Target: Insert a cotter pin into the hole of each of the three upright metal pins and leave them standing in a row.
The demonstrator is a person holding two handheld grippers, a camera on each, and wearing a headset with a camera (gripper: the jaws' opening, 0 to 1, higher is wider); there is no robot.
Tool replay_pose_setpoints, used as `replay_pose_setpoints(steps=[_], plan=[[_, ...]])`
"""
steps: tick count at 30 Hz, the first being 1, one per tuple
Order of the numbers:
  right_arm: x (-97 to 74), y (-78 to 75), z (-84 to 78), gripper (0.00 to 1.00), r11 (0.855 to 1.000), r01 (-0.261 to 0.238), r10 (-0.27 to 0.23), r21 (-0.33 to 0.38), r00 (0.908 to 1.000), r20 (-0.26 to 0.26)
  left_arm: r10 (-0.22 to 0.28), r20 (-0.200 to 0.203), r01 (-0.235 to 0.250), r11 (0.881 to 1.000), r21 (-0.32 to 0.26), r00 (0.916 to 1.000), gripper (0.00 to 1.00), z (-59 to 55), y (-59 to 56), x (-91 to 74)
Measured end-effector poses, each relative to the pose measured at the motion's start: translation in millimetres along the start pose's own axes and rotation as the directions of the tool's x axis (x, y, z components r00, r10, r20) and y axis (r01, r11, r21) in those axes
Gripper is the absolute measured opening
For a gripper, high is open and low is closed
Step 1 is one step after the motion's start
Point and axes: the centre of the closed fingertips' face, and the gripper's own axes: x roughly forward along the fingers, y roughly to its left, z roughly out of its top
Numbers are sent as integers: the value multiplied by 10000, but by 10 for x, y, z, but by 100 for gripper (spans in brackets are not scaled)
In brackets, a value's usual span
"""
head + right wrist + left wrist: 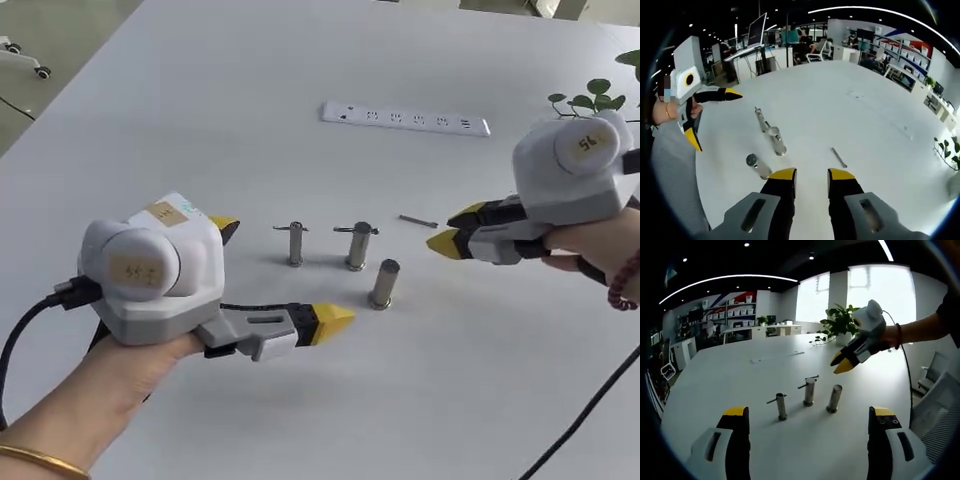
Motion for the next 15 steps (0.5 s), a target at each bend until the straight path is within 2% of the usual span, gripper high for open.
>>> replay_pose_setpoints(steps=[5,10,13,15], plan=[[96,-117,-44,14,9995,200,-212,-242,9986,-491,185,-138,-183,9997,136,9997,99,-24,27,2],[209,-195,-72,14,9992,115,-147,-372,9961,-870,228,-162,-228,9997,33,9996,99,-33,32,5],[358,-375,-86,13,9987,119,-171,-493,9941,-1076,260,-182,-259,9997,42,9995,99,-39,42,5],[376,-411,-96,13,9986,143,-201,-503,9931,-1159,267,-209,-268,9996,-37,9994,99,-50,52,4]])
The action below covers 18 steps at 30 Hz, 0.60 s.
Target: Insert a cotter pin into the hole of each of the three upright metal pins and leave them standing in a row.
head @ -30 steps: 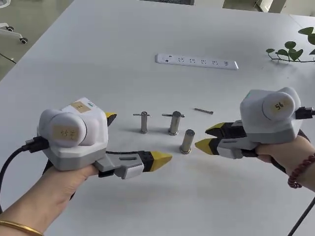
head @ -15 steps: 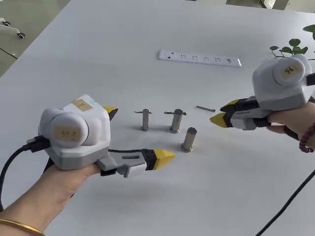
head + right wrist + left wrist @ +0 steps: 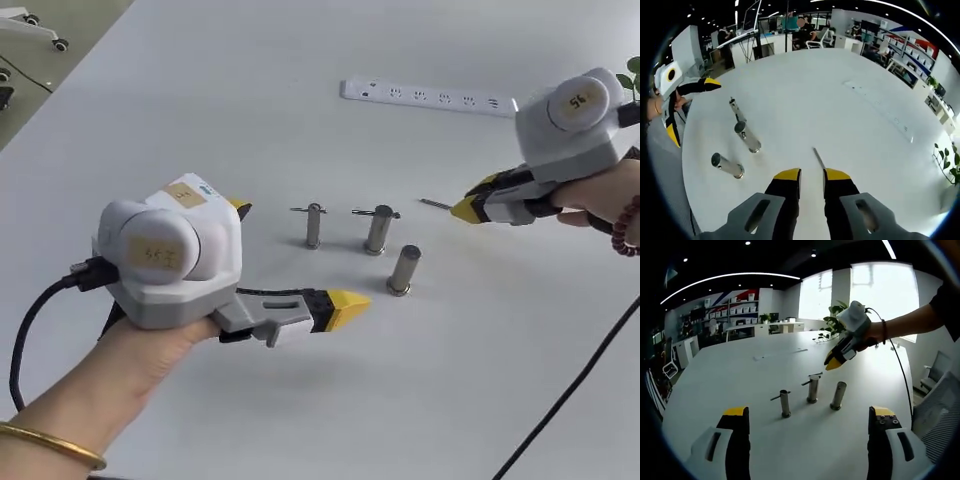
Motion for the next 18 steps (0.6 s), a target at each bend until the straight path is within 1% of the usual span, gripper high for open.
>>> replay_pose_setpoints(steps=[5,6,11,14,18], plan=[[76,-27,-32,11,9997,-52,44,-242,9995,-299,69,-38,-69,10000,-61,10000,98,-12,21,-3],[118,-62,-67,11,9996,-70,60,-275,9993,-367,56,-26,-56,9999,-85,10000,98,-11,19,-3],[184,-66,-91,9,9991,-284,264,-315,9977,-626,30,-6,-30,10000,-70,10000,98,-8,17,-1],[245,-107,-116,8,9984,-401,369,-402,9963,-770,7,18,-7,10000,-69,10000,98,-1,16,-3],[278,-107,-132,6,9960,-530,454,-724,9937,-1024,-2,-2,2,10000,-68,10000,98,-5,25,-7]])
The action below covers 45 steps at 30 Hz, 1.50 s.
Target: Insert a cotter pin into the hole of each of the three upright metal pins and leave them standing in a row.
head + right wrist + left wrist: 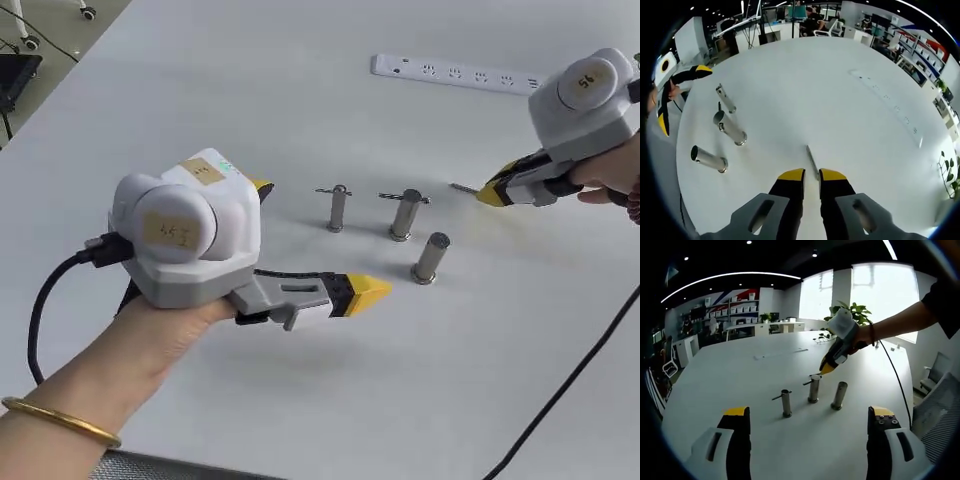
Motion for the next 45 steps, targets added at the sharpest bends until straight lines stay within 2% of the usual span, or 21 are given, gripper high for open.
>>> replay_pose_setpoints(steps=[5,9,20,26,27,33,39,40,41,42,45], plan=[[30,-61,-3,4,10000,-7,5,-94,9999,-144,17,-98,-16,10000,36,10000,97,-25,10,2],[31,-31,1,4,9996,-253,255,94,9994,-222,85,-74,-85,9999,68,9999,97,-21,32,-3],[-10,50,-25,1,9984,-545,535,-124,9961,-698,108,-71,-108,9999,48,9999,96,-21,53,-13],[2,34,-39,0,9948,-448,344,-920,9931,-1117,99,-118,-97,9999,106,9999,96,-25,52,-16],[-1,31,-42,0,9916,-423,273,-1222,9922,-1220,103,-119,-102,9999,104,9999,96,-24,51,-17],[25,-2,-46,0,9801,-304,8,-1962,9888,-1493,71,-86,-70,9999,114,9999,95,-17,44,-21],[15,20,-35,0,9805,-223,-31,-1954,9917,-1286,67,-109,-66,9999,142,9999,94,-19,38,-26],[10,27,-34,0,9803,-208,-40,-1962,9921,-1251,178,-64,-177,9996,207,9998,92,-6,52,-34],[-4,27,-27,0,9797,-137,-100,-1999,9930,-1174,266,153,-271,9989,369,9995,89,41,64,-42],[-1,-4,-21,0,9805,-47,-176,-1965,9936,-1115,249,157,-254,9991,327,9996,88,45,58,-46],[-59,33,20,0,9840,-19,-149,-1780,9955,-932,185,134,-188,9995,248,9997,88,43,44,-39]])
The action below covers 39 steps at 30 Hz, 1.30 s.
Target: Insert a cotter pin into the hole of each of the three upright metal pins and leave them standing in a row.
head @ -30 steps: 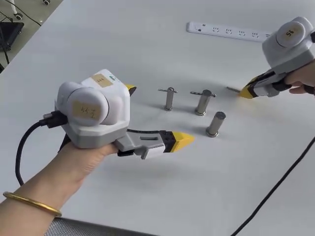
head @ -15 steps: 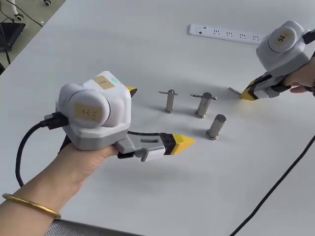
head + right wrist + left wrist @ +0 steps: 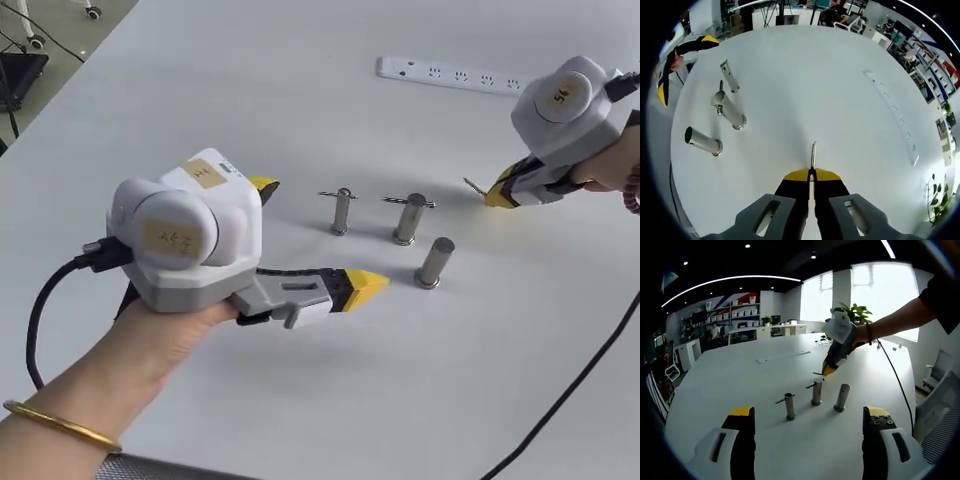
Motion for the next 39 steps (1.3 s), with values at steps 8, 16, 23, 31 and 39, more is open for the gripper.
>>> replay_pose_setpoints(steps=[8,16,23,31,39], plan=[[-168,85,134,0,9995,10,-29,314,9980,631,-180,-324,181,9998,1,9993,84,-55,-51,-8],[-374,236,343,0,9998,-171,144,127,9822,1872,-480,-478,454,9975,-543,9977,68,-68,-55,-35],[-625,551,442,0,9995,-306,285,34,9619,2719,-551,-281,528,9957,-762,9981,61,83,-46,-28],[-781,802,461,0,9988,-243,370,-422,9421,3334,-959,17,949,9818,-1646,9954,48,234,-119,19],[-971,1082,564,0,9918,-198,694,-1266,9136,4007,-1519,-213,1452,9712,-1888,9882,37,296,-245,78]])
